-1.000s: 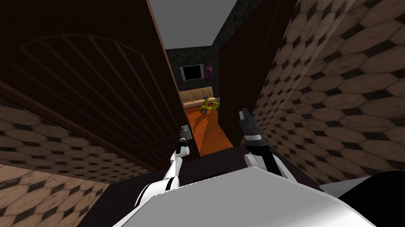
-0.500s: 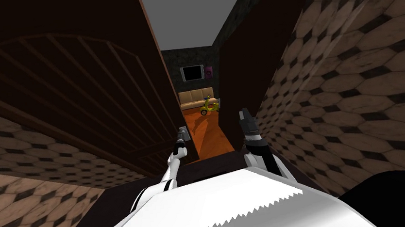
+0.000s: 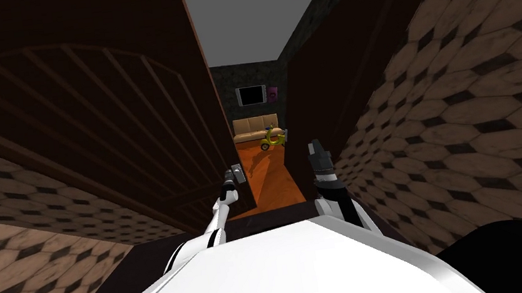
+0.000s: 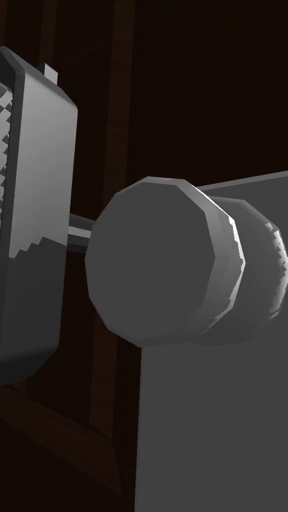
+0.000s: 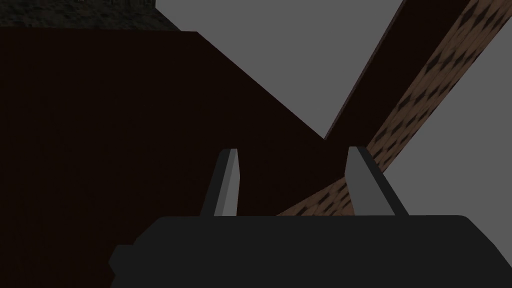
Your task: Push the door open
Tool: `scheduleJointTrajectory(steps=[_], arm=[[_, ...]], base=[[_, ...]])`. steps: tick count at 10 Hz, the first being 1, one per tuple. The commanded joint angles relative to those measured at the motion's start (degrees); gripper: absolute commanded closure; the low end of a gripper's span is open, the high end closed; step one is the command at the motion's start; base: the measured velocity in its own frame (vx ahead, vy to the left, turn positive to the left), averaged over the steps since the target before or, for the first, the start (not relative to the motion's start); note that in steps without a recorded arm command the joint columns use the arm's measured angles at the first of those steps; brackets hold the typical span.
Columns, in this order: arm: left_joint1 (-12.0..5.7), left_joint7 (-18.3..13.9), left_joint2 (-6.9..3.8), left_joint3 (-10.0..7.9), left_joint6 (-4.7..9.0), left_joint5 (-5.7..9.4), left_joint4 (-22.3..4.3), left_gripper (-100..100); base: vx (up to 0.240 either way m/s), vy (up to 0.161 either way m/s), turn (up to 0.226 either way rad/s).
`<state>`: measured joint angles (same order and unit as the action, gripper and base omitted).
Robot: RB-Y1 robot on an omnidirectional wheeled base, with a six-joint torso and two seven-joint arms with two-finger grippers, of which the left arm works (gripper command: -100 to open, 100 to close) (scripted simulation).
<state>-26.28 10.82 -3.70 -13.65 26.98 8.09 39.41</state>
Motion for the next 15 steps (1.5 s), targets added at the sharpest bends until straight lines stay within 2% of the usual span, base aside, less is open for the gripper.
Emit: scheduleJointTrajectory(steps=[1, 5, 9, 11, 15], arm=[[-0.02, -0.15, 0.08, 0.18, -0.13, 0.03, 0.02, -100], [-0.06, -0.47, 0.68, 0.58, -0.43, 0.11, 0.05, -100], [-0.12, -0.91, 2.37, 1.13, -0.83, 0.21, 0.1, -100], [-0.52, -0.86, 1.25, 0.86, -0.08, 0.28, -0.91, -100], [-0.3, -0.81, 0.71, 0.6, 0.49, 0.36, -1.0, -100]], base=[[-0.058, -0.062, 0.036], [-0.178, -0.039, -0.001], [-0.221, -0.062, 0.009], [0.002, -0.014, -0.016], [0.184, 0.027, -0.024]])
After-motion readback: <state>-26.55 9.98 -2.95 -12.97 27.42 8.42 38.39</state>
